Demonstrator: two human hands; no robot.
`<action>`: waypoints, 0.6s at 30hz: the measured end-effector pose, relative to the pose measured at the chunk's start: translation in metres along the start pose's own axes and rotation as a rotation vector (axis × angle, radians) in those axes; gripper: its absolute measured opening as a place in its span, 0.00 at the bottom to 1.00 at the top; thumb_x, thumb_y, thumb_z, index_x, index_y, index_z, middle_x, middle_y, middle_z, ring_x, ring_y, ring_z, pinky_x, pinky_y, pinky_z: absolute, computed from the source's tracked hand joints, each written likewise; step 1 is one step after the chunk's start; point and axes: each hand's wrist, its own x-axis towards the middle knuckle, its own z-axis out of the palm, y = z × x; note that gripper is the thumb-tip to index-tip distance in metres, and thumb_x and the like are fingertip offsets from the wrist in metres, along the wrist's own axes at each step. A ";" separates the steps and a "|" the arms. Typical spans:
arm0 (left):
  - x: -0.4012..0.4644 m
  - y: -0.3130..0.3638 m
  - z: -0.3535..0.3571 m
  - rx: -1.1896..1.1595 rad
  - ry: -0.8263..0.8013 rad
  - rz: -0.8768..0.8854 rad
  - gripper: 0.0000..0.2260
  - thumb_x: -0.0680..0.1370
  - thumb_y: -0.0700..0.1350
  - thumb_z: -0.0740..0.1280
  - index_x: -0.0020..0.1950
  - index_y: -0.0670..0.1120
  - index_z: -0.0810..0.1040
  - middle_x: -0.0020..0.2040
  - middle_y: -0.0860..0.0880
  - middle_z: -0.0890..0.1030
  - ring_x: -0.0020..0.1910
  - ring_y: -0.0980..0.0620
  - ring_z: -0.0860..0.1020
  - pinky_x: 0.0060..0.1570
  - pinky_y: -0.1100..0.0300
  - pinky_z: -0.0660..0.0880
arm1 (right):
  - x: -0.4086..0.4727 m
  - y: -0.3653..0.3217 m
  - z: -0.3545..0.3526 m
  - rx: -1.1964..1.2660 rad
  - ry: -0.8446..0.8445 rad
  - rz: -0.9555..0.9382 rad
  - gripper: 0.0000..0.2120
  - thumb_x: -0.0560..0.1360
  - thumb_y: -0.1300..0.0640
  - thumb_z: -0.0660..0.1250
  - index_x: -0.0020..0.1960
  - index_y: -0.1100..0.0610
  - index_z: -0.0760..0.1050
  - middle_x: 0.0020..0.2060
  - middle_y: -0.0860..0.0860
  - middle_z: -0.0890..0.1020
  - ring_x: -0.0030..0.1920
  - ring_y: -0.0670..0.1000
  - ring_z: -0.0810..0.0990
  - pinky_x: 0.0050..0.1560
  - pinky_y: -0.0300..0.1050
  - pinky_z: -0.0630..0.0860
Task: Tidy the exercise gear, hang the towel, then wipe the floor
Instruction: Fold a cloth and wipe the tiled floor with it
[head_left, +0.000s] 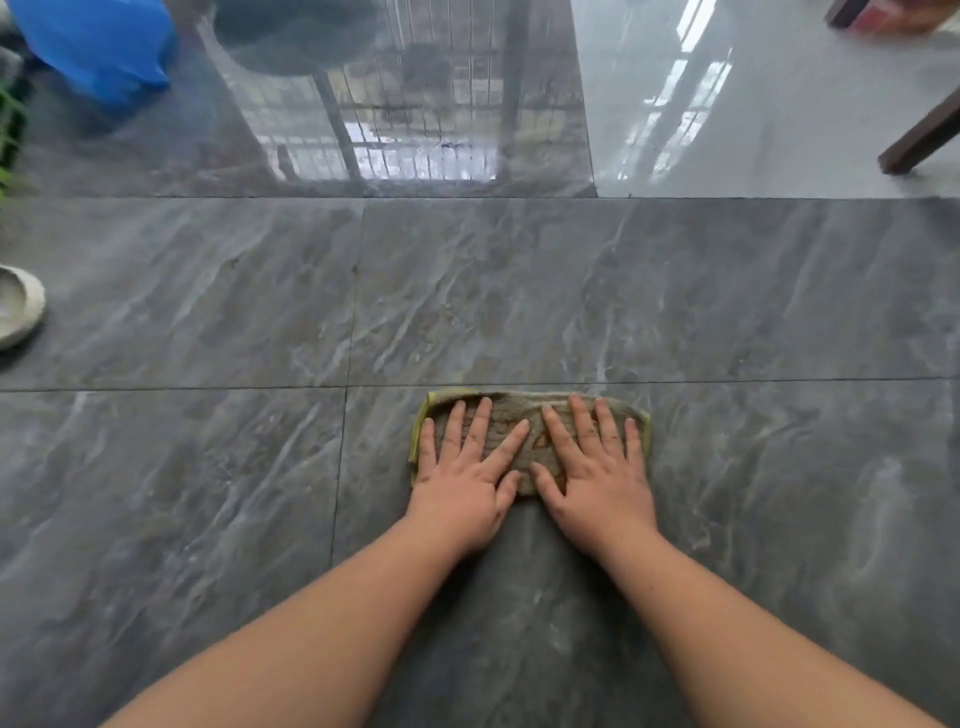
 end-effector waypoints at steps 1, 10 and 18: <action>0.021 0.003 -0.009 0.000 0.008 -0.014 0.27 0.81 0.62 0.45 0.76 0.67 0.35 0.79 0.50 0.31 0.77 0.44 0.31 0.72 0.38 0.30 | 0.020 0.011 -0.008 0.004 -0.008 -0.011 0.35 0.75 0.32 0.47 0.78 0.41 0.42 0.80 0.48 0.46 0.80 0.53 0.43 0.76 0.59 0.37; 0.159 0.029 -0.055 -0.020 0.026 -0.163 0.26 0.81 0.62 0.45 0.76 0.67 0.36 0.79 0.50 0.33 0.78 0.45 0.32 0.72 0.38 0.31 | 0.173 0.079 -0.063 -0.037 -0.130 -0.147 0.33 0.78 0.32 0.46 0.79 0.39 0.38 0.80 0.46 0.38 0.78 0.51 0.35 0.75 0.58 0.31; 0.159 0.050 -0.066 -0.028 -0.086 -0.238 0.26 0.83 0.60 0.45 0.77 0.65 0.35 0.79 0.48 0.32 0.78 0.43 0.33 0.74 0.37 0.35 | 0.164 0.088 -0.060 -0.024 -0.104 -0.196 0.33 0.79 0.33 0.44 0.79 0.42 0.37 0.80 0.48 0.38 0.79 0.53 0.35 0.75 0.60 0.32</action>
